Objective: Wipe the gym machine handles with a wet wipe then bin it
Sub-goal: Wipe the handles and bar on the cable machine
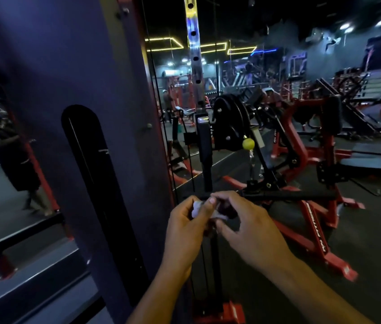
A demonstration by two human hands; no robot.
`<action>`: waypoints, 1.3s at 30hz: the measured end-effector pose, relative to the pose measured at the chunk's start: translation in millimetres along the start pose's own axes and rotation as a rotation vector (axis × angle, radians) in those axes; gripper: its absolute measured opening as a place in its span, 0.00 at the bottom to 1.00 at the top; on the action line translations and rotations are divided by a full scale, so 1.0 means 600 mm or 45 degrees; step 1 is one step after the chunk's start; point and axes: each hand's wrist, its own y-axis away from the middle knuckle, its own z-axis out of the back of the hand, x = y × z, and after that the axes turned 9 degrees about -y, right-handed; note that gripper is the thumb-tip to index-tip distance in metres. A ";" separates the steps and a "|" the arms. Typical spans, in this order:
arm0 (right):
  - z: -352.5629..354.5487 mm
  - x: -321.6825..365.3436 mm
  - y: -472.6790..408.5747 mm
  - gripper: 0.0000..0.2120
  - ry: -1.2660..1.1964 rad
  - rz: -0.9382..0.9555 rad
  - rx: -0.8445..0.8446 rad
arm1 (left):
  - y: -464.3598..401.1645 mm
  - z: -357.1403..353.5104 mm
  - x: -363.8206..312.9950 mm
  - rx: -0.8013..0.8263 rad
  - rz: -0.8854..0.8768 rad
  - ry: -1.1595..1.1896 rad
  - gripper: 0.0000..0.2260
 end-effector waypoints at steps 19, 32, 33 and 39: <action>0.030 -0.225 -0.270 0.06 -1.210 -0.322 -0.026 | -0.295 -0.058 0.047 -0.028 -0.102 -0.200 0.12; 0.034 -0.329 -0.421 0.10 -0.932 0.059 -0.118 | -0.442 -0.066 0.020 -0.584 -0.525 -0.776 0.07; 0.032 -0.332 -0.431 0.09 -0.819 0.155 -0.177 | -0.461 -0.065 0.011 -0.648 -0.556 -0.763 0.05; 0.003 -0.335 -0.473 0.07 -0.702 0.487 -0.303 | -0.574 -0.075 0.006 -0.260 -0.440 -0.758 0.14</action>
